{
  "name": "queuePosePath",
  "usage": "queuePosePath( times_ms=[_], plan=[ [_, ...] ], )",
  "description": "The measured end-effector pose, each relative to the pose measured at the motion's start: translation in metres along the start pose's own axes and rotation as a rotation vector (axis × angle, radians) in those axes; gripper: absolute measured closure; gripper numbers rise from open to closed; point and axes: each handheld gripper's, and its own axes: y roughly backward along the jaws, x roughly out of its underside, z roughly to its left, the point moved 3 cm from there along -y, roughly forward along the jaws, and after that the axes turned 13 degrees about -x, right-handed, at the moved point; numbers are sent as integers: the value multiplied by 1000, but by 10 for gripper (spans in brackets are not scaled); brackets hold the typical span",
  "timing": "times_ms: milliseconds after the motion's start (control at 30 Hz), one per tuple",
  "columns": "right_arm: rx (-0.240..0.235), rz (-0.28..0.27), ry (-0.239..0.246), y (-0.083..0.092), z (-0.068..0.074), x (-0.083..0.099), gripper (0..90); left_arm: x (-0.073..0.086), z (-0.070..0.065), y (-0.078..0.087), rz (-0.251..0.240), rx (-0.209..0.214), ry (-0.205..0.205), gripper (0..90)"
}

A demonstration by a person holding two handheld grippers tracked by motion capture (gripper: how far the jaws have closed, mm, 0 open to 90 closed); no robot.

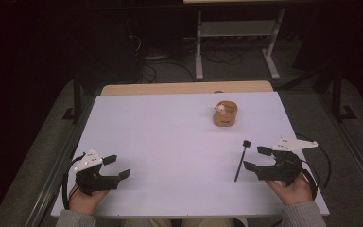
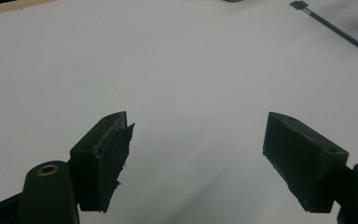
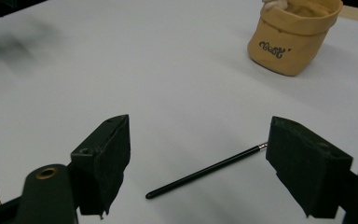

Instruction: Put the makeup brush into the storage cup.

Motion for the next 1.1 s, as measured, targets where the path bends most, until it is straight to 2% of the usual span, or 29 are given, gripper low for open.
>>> queuePosePath(
  times_ms=[133, 200, 300, 367, 500, 567, 633, 667, 733, 867, 900, 1100],
  plan=[
    [3, 35, -14, -3, -1, -5, 204, 0, 0, 2, -8, -1, 9, 222],
    [-17, 46, -28, -5, 0, -9, 207, 0, 1, 2, -3, -4, 4, 221],
    [-21, 59, -27, -6, 2, -13, 211, 0, 1, 2, -3, -5, 7, 221],
    [-21, 69, -10, -6, 3, -18, 217, 0, 1, 2, -3, -5, 1, 221],
    [-8, 94, -27, -5, 4, -28, 230, 0, 0, 2, -4, -5, -1, 221],
    [14, 100, -28, -4, 3, -37, 286, -1, 0, 1, -9, -2, 0, 221],
    [9, 113, -43, -5, 2, -40, 296, 0, 0, 1, -15, 0, 3, 221],
    [19, 150, -62, -8, 1, -45, 302, 0, 0, 2, -13, 0, 3, 221],
    [29, 171, -52, -13, -1, -48, 312, 0, 1, 2, -8, -2, 4, 221],
    [32, 177, -59, -15, -2, -49, 311, 0, 2, 2, -11, -4, 9, 222],
    [40, 189, -60, -21, -6, -49, 325, 0, 2, 2, -14, -6, 15, 222],
    [72, 237, -126, -36, -22, -37, 372, 0, 2, 2, -15, -4, 14, 221]
  ],
)
